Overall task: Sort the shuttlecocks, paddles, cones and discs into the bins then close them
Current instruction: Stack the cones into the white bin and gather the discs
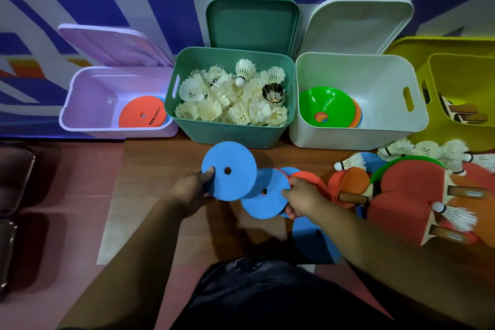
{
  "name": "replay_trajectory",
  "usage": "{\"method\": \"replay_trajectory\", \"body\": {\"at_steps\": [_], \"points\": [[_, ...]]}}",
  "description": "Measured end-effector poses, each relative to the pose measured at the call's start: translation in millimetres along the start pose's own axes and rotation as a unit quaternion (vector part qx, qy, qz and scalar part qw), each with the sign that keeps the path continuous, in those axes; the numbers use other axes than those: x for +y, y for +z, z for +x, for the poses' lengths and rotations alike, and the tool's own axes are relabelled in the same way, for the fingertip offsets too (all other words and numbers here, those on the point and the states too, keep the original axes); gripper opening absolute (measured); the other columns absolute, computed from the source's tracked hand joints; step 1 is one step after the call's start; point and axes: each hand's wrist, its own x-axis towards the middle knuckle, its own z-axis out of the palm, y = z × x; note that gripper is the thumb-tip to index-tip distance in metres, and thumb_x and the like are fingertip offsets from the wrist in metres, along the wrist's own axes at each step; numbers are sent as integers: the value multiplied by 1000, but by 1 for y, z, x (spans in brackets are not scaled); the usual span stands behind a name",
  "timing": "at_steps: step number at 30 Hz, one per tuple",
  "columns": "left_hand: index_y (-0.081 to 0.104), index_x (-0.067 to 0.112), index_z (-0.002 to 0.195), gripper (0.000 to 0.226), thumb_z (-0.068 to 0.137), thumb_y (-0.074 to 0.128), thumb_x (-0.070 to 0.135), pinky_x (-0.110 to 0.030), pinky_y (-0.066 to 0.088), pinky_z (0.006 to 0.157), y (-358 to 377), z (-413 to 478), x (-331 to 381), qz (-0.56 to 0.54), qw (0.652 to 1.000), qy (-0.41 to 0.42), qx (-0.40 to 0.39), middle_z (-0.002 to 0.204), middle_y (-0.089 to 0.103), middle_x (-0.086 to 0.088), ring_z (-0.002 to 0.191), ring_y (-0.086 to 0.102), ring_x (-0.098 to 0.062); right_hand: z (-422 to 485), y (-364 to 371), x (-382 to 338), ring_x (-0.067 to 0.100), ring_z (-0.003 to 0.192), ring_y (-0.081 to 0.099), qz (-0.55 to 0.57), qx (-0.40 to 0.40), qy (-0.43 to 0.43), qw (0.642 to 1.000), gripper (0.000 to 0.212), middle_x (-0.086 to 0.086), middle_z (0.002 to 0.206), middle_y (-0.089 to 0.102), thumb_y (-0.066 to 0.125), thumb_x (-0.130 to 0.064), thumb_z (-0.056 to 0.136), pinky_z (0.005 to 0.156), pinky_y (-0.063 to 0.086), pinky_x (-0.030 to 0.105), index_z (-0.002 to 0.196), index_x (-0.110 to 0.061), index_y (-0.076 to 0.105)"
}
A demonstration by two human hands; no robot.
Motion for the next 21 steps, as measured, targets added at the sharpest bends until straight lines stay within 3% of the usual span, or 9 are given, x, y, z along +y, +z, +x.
{"method": "replay_trajectory", "body": {"at_steps": [2, 5, 7, 10, 12, 14, 15, 18, 21], "points": [[63, 13, 122, 21, 108, 58, 28, -39, 58, 76, 22, -1, -11, 80, 997, 5, 20, 118, 71, -7, 101, 67, -23, 0, 1, 3, 19, 59, 60, 37, -18, 14, 999, 22, 11, 82, 65, 46, -19, 110, 55, 58, 34, 130, -21, 54], [59, 3, 133, 31, 106, 58, 18, -56, 61, 88, 46, 14, -41, 169, 983, -13, 76, 125, 66, -20, 106, 68, -36, -5, 0, 9, 16, 59, 54, 108, -43, 40, 992, 25, 9, 86, 59, 43, -17, 111, 54, 55, 33, 134, -21, 52], [56, 1, 137, 37, 103, 56, 15, -62, 58, 95, 59, 23, -57, 175, 980, -29, 92, 131, 64, -24, 114, 65, -42, -11, -3, 15, 16, 58, 51, 128, -55, 45, 989, 24, 8, 85, 57, 42, -16, 112, 56, 56, 34, 133, -21, 53], [59, 5, 123, 24, 99, 58, 8, -54, 60, 87, 83, 10, -69, 119, 991, -25, 58, 121, 68, -19, 109, 67, -39, -19, -13, 26, 16, 58, 50, 121, -80, 11, 989, 27, 7, 91, 60, 39, -19, 113, 59, 57, 35, 135, -26, 54], [54, 5, 133, 50, 86, 70, 11, -52, 63, 84, 87, 9, -76, 111, 993, 0, 36, 131, 66, -20, 112, 69, -37, -23, -21, 30, 18, 59, 53, 139, -83, 3, 987, 32, 8, 92, 63, 37, -28, 114, 60, 57, 35, 141, -29, 53], [44, 16, 148, 80, 77, 79, 14, -58, 60, 92, 91, 15, -77, 97, 995, 32, 22, 143, 60, -14, 120, 66, -38, -28, -33, 32, 20, 59, 57, 174, -63, 9, 983, 39, 11, 84, 62, 38, -48, 111, 59, 58, 34, 140, -28, 55], [41, 22, 152, 82, 79, 79, 11, -59, 58, 98, 99, 13, -73, 100, 994, 48, 8, 143, 60, -10, 123, 65, -37, -31, -41, 31, 20, 58, 58, 173, -49, 0, 984, 42, 10, 80, 60, 39, -57, 109, 57, 57, 33, 134, -28, 56], [55, 14, 143, 49, 96, 66, 4, -46, 60, 94, 143, -9, -49, 108, 989, 82, -57, 134, 71, -7, 119, 70, -30, -33, -64, 32, 21, 53, 59, 104, 6, -100, 990, 32, 9, 82, 65, 54, -50, 106, 53, 55, 34, 122, -23, 57], [67, 15, 121, 20, 106, 59, 25, -35, 57, 75, 175, -11, -35, 133, 987, 82, -23, 119, 74, -9, 99, 71, -25, -32, -87, 35, 22, 57, 63, 126, 69, -151, 978, 26, 6, 98, 71, 60, -36, 105, 48, 51, 33, 127, -22, 58]]}}
